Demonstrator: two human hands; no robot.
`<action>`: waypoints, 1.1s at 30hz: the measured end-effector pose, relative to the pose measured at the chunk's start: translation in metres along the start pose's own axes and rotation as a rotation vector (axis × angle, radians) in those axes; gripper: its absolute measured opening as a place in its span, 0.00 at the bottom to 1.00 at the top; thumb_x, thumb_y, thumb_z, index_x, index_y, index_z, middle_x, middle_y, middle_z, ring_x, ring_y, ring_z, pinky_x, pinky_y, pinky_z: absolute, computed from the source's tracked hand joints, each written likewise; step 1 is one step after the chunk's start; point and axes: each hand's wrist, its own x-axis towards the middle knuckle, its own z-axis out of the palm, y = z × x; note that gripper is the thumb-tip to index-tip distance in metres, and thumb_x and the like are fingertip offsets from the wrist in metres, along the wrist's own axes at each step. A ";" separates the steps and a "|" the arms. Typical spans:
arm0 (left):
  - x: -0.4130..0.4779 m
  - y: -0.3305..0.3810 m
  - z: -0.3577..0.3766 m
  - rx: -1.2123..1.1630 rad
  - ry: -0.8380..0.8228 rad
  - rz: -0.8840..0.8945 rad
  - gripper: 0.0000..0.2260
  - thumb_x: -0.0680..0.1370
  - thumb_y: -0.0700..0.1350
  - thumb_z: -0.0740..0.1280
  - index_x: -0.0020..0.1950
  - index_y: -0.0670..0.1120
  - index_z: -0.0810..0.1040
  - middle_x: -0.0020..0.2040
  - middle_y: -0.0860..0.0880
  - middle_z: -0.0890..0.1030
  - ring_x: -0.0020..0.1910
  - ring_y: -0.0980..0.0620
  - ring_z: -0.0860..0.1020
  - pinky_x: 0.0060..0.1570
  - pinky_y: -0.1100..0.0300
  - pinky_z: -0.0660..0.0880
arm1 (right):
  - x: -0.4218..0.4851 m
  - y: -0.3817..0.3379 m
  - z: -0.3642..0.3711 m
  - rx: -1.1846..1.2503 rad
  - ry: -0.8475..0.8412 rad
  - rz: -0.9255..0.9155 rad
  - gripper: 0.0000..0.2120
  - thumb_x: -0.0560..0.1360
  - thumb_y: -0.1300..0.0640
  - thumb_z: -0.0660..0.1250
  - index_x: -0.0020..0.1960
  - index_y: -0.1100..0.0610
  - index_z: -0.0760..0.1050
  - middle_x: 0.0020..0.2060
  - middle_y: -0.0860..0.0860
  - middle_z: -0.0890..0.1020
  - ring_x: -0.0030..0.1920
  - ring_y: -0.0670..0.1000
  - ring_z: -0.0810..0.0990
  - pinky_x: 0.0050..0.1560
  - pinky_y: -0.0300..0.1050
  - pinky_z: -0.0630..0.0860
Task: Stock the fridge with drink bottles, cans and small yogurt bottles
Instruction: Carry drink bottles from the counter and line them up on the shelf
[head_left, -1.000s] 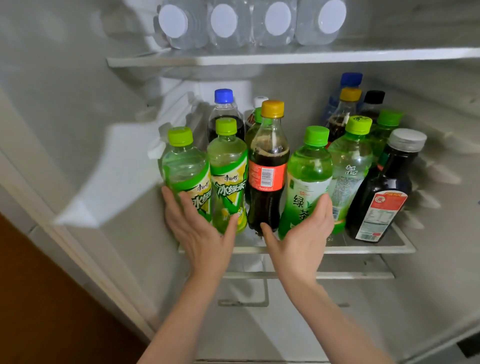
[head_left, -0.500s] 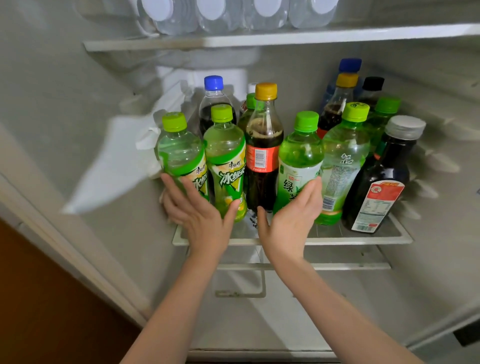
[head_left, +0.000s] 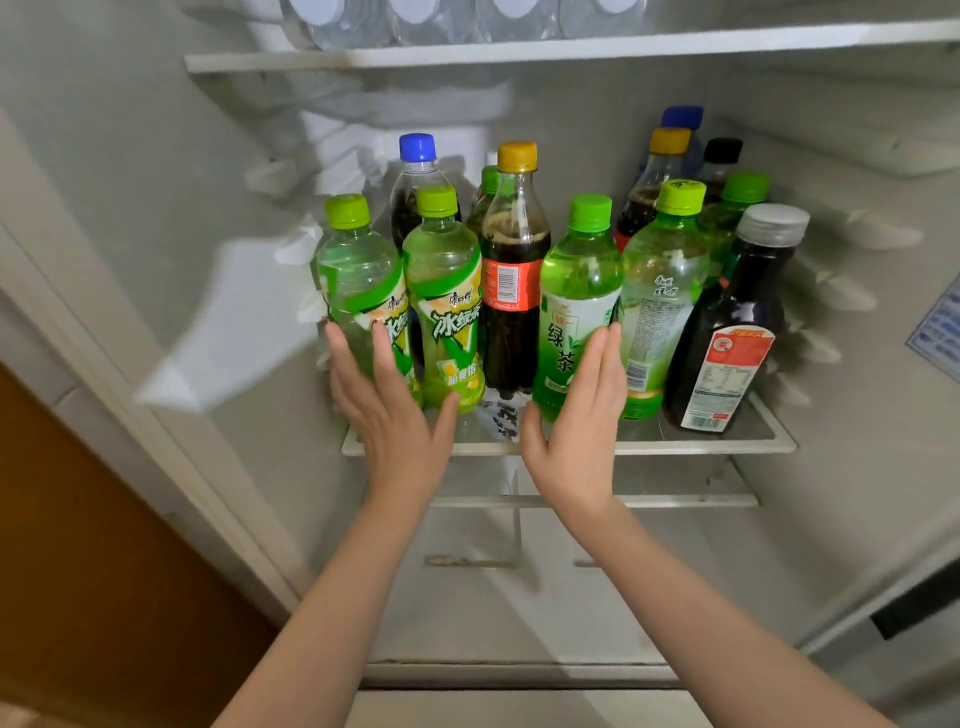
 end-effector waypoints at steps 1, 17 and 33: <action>-0.004 0.001 -0.003 -0.012 0.011 0.026 0.40 0.69 0.45 0.75 0.73 0.46 0.55 0.75 0.33 0.49 0.75 0.41 0.48 0.72 0.46 0.47 | -0.002 -0.001 -0.003 -0.007 -0.009 -0.001 0.39 0.71 0.62 0.67 0.75 0.67 0.49 0.75 0.64 0.51 0.75 0.59 0.51 0.73 0.45 0.45; -0.162 0.068 -0.005 -0.774 -0.741 0.375 0.09 0.76 0.42 0.62 0.56 0.45 0.74 0.47 0.49 0.79 0.47 0.56 0.75 0.51 0.69 0.69 | -0.231 0.025 -0.171 -0.237 -0.056 0.659 0.14 0.73 0.65 0.63 0.58 0.57 0.75 0.55 0.50 0.76 0.54 0.48 0.76 0.51 0.42 0.73; -0.444 0.084 -0.072 -0.036 -2.428 0.910 0.19 0.80 0.51 0.62 0.69 0.46 0.70 0.62 0.48 0.75 0.58 0.53 0.74 0.52 0.66 0.66 | -0.632 -0.150 -0.258 -0.189 -0.093 2.262 0.14 0.76 0.57 0.60 0.60 0.57 0.74 0.58 0.55 0.79 0.58 0.56 0.77 0.51 0.42 0.70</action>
